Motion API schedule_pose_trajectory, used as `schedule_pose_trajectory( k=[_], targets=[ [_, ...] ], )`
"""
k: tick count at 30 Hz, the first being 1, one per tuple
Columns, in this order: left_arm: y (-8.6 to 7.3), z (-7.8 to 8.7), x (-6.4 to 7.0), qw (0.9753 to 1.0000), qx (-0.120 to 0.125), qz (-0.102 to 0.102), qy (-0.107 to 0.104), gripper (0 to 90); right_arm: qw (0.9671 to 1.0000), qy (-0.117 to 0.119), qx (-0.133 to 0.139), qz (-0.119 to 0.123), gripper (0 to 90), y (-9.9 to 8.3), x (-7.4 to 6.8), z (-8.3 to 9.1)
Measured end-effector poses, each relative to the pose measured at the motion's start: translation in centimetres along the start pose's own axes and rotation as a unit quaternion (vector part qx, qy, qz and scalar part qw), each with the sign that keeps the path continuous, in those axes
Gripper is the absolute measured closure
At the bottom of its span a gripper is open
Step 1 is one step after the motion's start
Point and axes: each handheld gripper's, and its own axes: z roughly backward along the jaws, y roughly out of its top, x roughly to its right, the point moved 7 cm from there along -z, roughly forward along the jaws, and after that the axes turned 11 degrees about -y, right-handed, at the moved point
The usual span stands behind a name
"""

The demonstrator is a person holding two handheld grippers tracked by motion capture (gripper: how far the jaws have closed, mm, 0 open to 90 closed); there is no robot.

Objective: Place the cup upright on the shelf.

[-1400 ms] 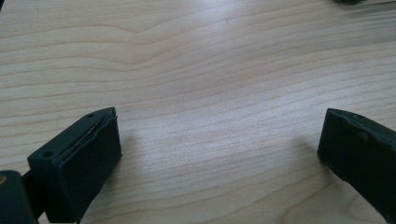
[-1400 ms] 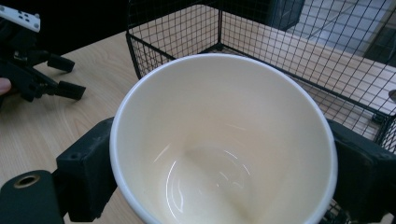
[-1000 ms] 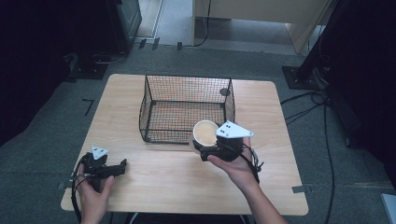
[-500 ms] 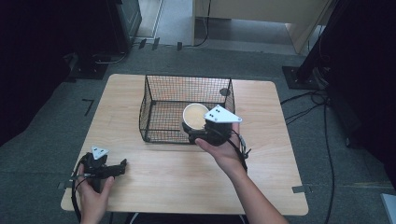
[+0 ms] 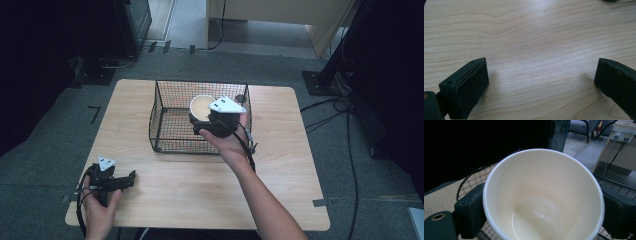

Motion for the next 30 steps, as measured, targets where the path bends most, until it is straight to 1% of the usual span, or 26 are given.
schedule_pose_trajectory(
  k=[1, 3, 4, 8, 9, 11, 14, 15, 16, 18, 20, 21, 23, 24, 26, 28, 29, 30],
  targets=[
    [0.0, 0.0, 0.0, 1.0, -0.001, 0.0, 0.0, 0.0, 1.0, -0.007, -0.001, -0.001, 9.8, 0.1, 0.3, -0.8],
    [0.0, 0.0, 0.0, 1.0, -0.001, -0.001, 0.0, 0.0, 0.9999, -0.014, -0.006, -0.002, 9.8, -0.1, 0.6, -1.7],
    [0.0, 0.0, 0.0, 1.0, -0.001, -0.001, 0.0, 0.0, 0.9999, -0.014, -0.006, -0.002, 9.8, -0.1, 0.6, -1.7],
    [0.0, 0.0, 0.0, 1.0, -0.001, 0.0, 0.0, 0.0, 0.9995, -0.027, -0.019, 0.0, 9.8, -0.7, 1.3, -3.6],
    [0.0, 0.0, 0.0, 1.0, -0.001, -0.001, 0.0, 0.0, 0.9992, -0.03, -0.025, 0.001, 9.8, -1.2, 1.6, -4.6],
    [0.0, 0.0, 0.0, 1.0, -0.001, -0.001, 0.0, 0.0, 0.9992, -0.031, -0.026, 0.002, 9.8, -1.3, 1.7, -5.0],
    [0.0, 0.0, 0.0, 1.0, -0.001, -0.001, 0.0, 0.0, 0.9991, -0.024, -0.034, 0.006, 9.8, -1.8, 2.1, -6.4],
    [0.0, 0.0, 0.0, 1.0, -0.001, -0.001, 0.0, 0.0, 0.999, -0.02, -0.041, 0.002, 9.8, -2.0, 2.3, -7.0],
    [0.0, 0.0, 0.0, 1.0, -0.001, -0.001, 0.0, 0.0, 0.999, -0.02, -0.041, 0.002, 9.8, -2.0, 2.3, -7.0],
    [0.0, 0.0, 0.0, 1.0, -0.002, -0.001, 0.0, 0.0, 0.9988, -0.018, -0.046, 0.002, 9.8, -2.3, 2.6, -7.8],
    [0.0, 0.0, 0.0, 1.0, -0.001, -0.001, 0.0, 0.0, 0.9986, -0.017, -0.049, 0.003, 9.8, -2.4, 2.6, -8.1],
    [0.0, 0.0, 0.0, 1.0, -0.001, -0.001, 0.0, 0.0, 0.9984, -0.012, -0.055, 0.008, 9.8, -2.8, 2.6, -8.5],
    [0.0, 0.0, 0.0, 1.0, -0.001, -0.001, 0.0, 0.0, 0.9982, -0.011, -0.059, 0.01, 9.8, -3.0, 2.6, -8.7],
    [0.0, 0.0, 0.0, 1.0, -0.002, -0.001, 0.0, 0.0, 0.9974, -0.01, -0.068, 0.017, 9.8, -3.4, 2.5, -9.1],
    [0.0, 0.0, 0.0, 1.0, -0.001, -0.001, 0.0, 0.0, 0.9971, -0.009, -0.073, 0.019, 9.8, -3.6, 2.5, -9.3],
    [0.0, 0.0, 0.0, 1.0, -0.001, -0.001, 0.0, 0.0, 0.9955, -0.012, -0.092, 0.022, 9.8, -4.1, 2.5, -9.8],
    [0.0, 0.0, 0.0, 1.0, -0.002, -0.001, 0.0, 0.0, 0.9938, 0.0, -0.109, 0.022, 9.8, -4.5, 2.3, -10.1],
    [0.0, 0.0, 0.0, 1.0, -0.001, -0.001, 0.0, 0.0, 0.993, 0.004, -0.115, 0.026, 9.8, -4.7, 2.2, -10.3]
  ],
)
